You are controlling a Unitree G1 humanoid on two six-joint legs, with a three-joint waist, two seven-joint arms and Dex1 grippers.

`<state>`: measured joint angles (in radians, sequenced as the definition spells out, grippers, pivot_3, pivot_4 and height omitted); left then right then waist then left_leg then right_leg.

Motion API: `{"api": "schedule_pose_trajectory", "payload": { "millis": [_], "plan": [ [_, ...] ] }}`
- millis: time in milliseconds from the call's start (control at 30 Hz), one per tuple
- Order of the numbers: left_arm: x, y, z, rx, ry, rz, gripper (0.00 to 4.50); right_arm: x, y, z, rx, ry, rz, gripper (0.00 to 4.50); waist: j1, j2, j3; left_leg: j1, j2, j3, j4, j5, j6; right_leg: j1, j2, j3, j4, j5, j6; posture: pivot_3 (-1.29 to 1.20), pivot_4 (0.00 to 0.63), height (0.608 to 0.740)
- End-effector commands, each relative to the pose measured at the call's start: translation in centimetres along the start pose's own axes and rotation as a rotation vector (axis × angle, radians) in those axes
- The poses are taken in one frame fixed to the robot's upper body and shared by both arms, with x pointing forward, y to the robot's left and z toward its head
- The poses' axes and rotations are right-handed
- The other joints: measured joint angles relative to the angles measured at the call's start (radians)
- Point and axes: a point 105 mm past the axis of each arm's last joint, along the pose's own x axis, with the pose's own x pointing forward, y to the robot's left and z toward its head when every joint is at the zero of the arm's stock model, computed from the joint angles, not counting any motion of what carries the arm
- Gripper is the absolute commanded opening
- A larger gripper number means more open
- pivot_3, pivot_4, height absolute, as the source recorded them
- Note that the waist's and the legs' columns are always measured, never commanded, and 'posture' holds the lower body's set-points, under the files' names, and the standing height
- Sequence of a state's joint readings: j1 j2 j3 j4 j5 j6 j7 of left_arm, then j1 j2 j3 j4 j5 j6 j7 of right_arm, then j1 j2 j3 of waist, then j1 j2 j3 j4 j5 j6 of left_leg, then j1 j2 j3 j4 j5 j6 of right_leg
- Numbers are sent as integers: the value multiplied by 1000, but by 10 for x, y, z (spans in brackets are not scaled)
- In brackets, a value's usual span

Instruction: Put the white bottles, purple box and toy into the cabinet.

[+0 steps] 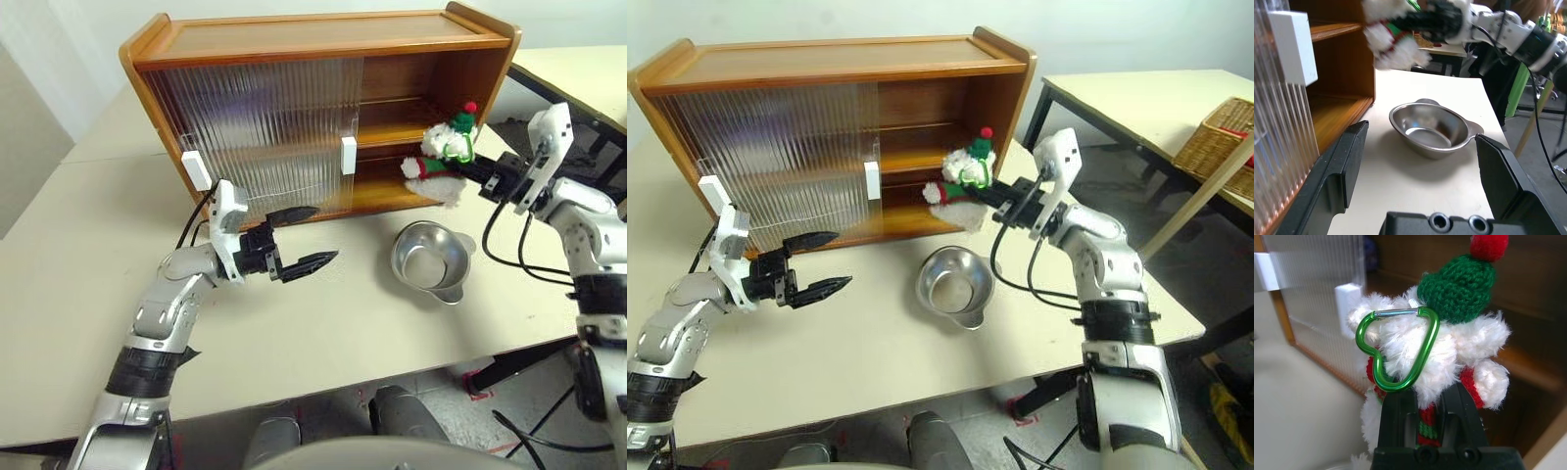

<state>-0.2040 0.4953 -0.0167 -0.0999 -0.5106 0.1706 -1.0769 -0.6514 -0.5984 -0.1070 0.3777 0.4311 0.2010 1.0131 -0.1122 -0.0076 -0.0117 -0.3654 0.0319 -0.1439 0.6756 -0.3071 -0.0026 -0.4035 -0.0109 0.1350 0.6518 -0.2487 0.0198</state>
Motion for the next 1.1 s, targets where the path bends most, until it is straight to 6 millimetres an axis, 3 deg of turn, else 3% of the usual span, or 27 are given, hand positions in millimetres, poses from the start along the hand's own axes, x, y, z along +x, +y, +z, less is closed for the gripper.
{"api": "schedule_pose_trajectory", "payload": {
  "millis": [33, 333, 1100],
  "plan": [
    [-2, 0, 2, 24, 4, 10, 4500, 6, -5, 7, -32, -13, 19, 228, 12, 1, 0, 0, 0, 0, 0, 0, 0, 0, 0, 0, 0, 0, 0, -158, 0, 740],
    [-1, -3, 0, 24, -1, 15, 4500, 19, -16, 24, -67, -33, 22, 227, 43, 1, 0, 1, 0, 0, 1, 1, -1, 0, 0, 0, -1, 3, -8, -145, 0, 740],
    [-3, -11, 1, 14, -5, 45, 4500, 58, -42, 8, 26, 47, -97, 222, 50, 2, 0, 2, 0, 0, 1, 5, -3, 2, 0, 1, 0, 10, -16, -93, 0, 740]
  ]
}}
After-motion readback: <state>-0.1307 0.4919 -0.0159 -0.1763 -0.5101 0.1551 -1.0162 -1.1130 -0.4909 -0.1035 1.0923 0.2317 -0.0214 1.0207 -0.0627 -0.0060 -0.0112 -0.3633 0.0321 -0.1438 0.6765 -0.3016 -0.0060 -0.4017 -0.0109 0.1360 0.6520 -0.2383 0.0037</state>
